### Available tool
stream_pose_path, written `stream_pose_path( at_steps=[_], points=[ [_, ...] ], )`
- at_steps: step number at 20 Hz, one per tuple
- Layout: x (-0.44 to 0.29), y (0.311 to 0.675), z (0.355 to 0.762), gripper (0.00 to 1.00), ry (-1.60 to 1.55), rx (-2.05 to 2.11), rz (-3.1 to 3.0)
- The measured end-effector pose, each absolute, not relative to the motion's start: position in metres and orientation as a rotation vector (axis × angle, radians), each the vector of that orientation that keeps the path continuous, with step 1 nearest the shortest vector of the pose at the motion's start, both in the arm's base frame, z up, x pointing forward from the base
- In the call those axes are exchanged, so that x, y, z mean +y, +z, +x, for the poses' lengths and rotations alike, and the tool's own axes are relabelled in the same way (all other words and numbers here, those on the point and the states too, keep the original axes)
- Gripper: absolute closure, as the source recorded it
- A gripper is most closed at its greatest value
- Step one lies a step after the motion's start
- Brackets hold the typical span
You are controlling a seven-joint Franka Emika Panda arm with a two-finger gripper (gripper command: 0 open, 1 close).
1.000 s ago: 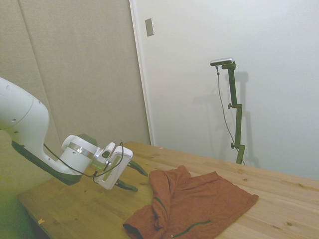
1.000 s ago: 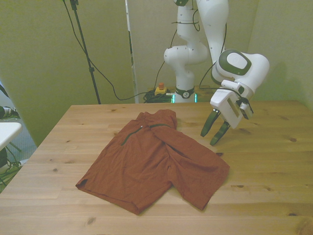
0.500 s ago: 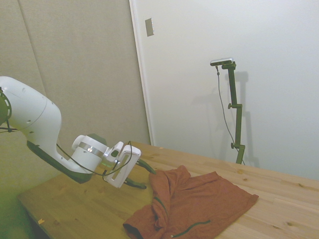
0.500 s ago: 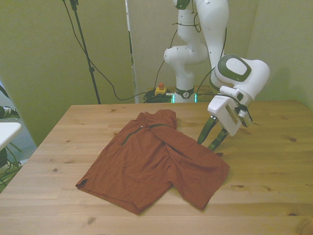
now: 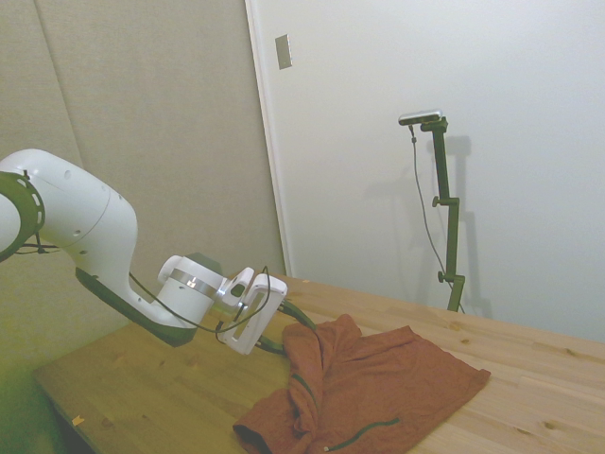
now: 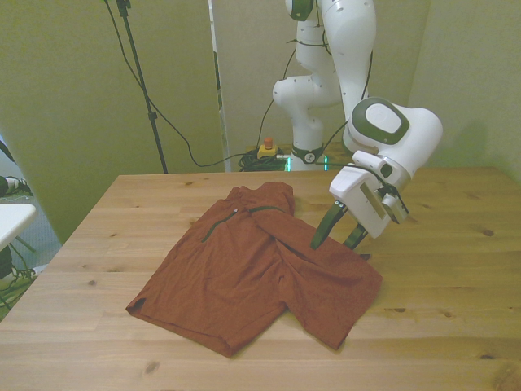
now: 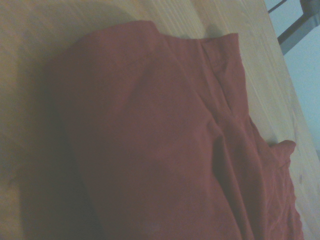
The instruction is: Fold the shorts
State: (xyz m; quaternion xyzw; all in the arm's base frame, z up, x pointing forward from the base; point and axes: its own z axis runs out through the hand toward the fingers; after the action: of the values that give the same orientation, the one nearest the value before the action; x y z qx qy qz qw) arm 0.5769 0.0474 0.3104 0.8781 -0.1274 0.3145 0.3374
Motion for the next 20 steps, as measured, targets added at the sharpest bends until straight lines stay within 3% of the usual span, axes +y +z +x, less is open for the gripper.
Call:
stream_pose_path(
  at_steps=[20],
  points=[
    [0.048,0.297,0.581,1.0,0.806,-0.333,2.305]
  ],
)
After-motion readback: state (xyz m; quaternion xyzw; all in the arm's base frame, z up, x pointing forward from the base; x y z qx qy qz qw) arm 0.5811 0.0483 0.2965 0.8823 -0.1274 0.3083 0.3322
